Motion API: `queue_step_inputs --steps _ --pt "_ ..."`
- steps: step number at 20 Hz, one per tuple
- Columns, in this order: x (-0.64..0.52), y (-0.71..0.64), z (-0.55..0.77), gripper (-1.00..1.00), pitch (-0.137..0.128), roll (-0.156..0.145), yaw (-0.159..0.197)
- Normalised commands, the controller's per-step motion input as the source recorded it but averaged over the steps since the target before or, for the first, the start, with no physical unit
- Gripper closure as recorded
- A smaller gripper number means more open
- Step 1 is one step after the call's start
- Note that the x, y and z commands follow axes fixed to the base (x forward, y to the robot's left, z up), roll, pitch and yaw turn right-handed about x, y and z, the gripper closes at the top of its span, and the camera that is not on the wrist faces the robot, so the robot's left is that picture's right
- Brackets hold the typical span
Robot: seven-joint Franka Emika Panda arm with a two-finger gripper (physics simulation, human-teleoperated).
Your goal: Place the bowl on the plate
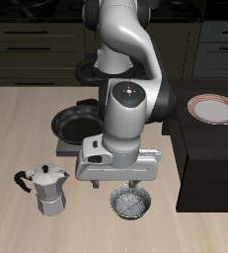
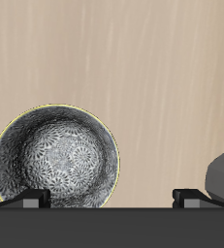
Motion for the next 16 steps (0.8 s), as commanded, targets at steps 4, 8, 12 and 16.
queue_step_inputs --steps 4,8,12,16 --pt "0.0 -0.03 -0.22 -1.0 0.023 -0.013 0.004" --pt "0.01 0.02 -0.14 -1.0 0.012 0.004 0.006" --pt "0.0 0.06 -0.24 -1.0 0.029 0.015 0.013" --pt "-0.02 0.01 -0.15 -1.0 0.018 0.006 -0.004"
